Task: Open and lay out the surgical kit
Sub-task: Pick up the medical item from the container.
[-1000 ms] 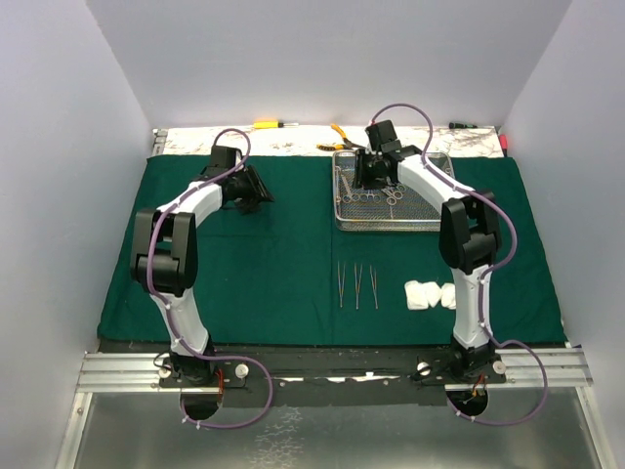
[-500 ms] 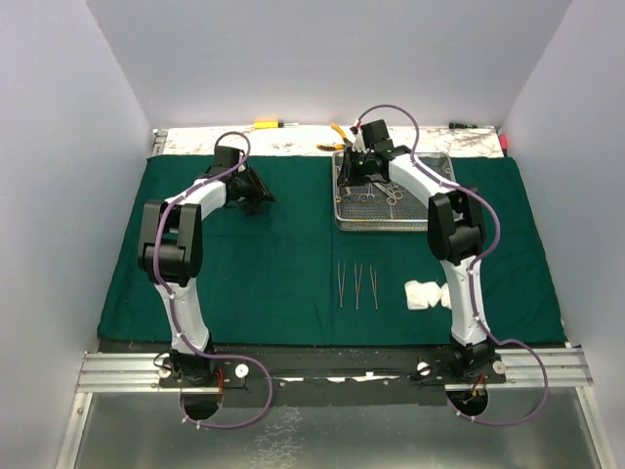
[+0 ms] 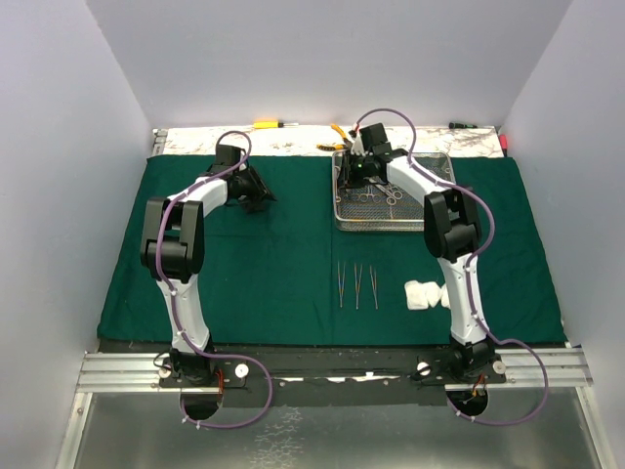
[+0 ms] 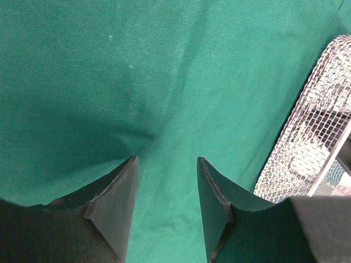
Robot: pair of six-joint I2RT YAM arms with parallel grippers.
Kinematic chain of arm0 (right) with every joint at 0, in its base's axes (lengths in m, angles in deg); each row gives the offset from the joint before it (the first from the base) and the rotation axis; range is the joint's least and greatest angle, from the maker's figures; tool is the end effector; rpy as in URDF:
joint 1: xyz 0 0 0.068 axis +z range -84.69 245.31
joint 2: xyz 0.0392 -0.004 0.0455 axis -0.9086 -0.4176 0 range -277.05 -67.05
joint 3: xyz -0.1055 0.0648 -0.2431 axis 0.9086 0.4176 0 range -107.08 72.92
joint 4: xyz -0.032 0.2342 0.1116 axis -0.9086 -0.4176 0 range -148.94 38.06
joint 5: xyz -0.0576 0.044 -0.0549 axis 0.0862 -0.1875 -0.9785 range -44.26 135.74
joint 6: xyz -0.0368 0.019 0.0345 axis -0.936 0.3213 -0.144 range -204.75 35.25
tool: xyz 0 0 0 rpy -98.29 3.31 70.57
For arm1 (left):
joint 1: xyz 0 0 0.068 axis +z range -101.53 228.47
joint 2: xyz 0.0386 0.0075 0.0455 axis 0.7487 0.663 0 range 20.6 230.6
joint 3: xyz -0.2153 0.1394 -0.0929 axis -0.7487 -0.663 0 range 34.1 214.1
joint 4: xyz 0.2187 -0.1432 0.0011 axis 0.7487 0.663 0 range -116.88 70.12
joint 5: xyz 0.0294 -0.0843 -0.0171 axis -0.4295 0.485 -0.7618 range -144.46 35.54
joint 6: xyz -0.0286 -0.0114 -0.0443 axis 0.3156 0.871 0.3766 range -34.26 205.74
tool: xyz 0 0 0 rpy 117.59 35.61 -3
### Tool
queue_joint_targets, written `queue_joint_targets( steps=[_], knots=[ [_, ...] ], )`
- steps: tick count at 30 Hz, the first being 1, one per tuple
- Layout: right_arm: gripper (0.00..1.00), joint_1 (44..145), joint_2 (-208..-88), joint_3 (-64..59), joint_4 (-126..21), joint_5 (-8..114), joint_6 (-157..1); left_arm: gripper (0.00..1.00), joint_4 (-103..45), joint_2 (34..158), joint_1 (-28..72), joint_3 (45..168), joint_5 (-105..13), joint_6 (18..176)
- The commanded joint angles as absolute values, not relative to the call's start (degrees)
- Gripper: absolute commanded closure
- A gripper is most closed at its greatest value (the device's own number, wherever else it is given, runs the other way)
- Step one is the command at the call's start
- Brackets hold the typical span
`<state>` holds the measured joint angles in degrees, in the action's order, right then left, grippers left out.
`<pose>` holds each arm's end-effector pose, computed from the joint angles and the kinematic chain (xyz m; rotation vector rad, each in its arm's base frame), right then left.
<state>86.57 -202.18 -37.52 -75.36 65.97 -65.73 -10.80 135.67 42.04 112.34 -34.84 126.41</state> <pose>0.4862 0.2022 0.1720 -0.2169 2.4691 0.7398 0.4247 -0.0599 0.1679 -0.6163 2.5096 -0.7547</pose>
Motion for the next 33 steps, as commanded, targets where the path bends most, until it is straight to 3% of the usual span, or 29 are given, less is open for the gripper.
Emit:
queue_joint_targets(
  steps=[1, 12, 23, 33],
  knots=[
    [0.71, 86.8, -205.2, -39.1, -73.1, 64.1, -67.8, 0.52, -10.4, 135.3, 42.0, 112.1, -35.5, 125.1],
    [0.72, 86.8, -209.4, -40.8, -72.1, 62.8, -69.7, 0.53, -10.2, 135.5, 41.7, 112.5, -35.4, 126.0],
    [0.99, 86.8, -207.9, -38.6, -71.1, 60.9, -70.1, 0.53, -10.2, 136.2, 41.3, 113.5, -35.3, 125.8],
    [0.99, 86.7, -197.8, -33.7, -69.5, 51.8, -66.8, 0.53, -10.2, 136.0, 40.8, 115.0, -36.4, 125.0]
  ],
)
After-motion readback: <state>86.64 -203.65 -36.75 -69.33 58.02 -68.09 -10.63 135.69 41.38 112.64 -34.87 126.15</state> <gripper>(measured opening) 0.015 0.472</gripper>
